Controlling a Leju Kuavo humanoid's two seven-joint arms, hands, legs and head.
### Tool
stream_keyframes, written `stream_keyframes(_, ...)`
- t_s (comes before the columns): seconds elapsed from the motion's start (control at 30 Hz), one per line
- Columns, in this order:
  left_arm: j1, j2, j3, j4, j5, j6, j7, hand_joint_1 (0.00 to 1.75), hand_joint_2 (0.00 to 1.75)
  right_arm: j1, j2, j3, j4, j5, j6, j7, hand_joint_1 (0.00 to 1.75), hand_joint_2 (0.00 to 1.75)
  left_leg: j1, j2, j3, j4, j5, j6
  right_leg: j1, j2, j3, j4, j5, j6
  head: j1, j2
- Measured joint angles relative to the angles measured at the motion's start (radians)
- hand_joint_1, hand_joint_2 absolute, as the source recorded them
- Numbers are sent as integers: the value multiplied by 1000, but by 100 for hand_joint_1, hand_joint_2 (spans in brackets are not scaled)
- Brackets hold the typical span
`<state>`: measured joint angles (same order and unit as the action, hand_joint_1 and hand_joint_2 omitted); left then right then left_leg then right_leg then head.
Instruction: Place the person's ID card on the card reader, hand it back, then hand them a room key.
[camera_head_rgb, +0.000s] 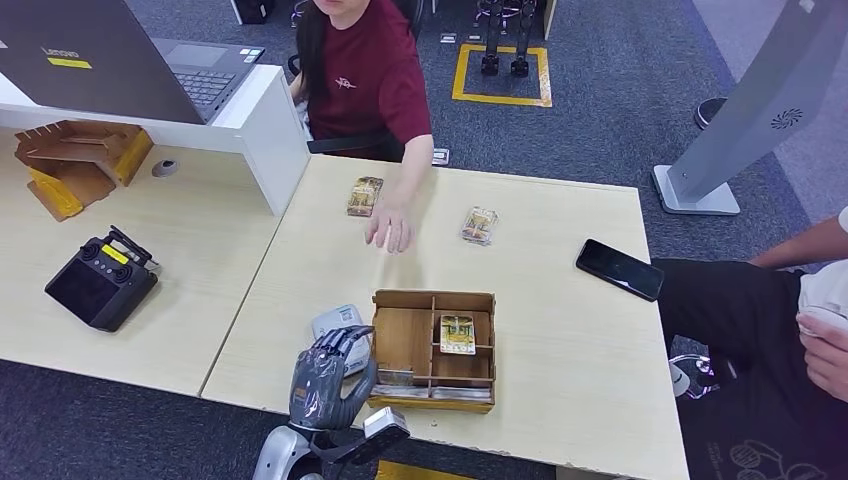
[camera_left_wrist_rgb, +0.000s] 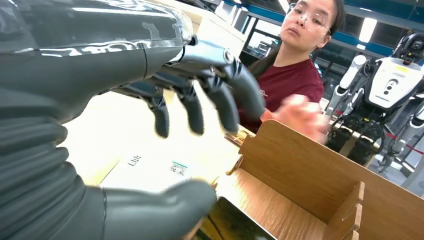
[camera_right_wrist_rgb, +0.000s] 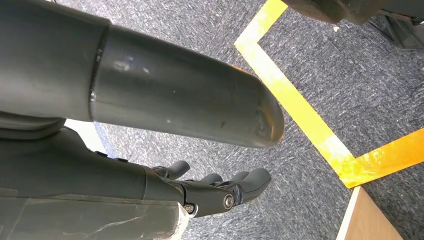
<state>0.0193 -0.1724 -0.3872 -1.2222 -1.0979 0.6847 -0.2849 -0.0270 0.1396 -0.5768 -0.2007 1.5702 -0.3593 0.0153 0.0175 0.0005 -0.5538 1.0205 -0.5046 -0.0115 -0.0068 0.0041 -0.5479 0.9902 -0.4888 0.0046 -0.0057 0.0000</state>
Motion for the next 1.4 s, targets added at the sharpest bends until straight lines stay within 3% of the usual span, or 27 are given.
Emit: stream_keyframes(1.4,19,14,-74,-66,-51,0,7,0,175,0,0,-5,0,-1,0,9,0,0,0,0,0,0,0,0,0,0,0,0,0,0,0,0)
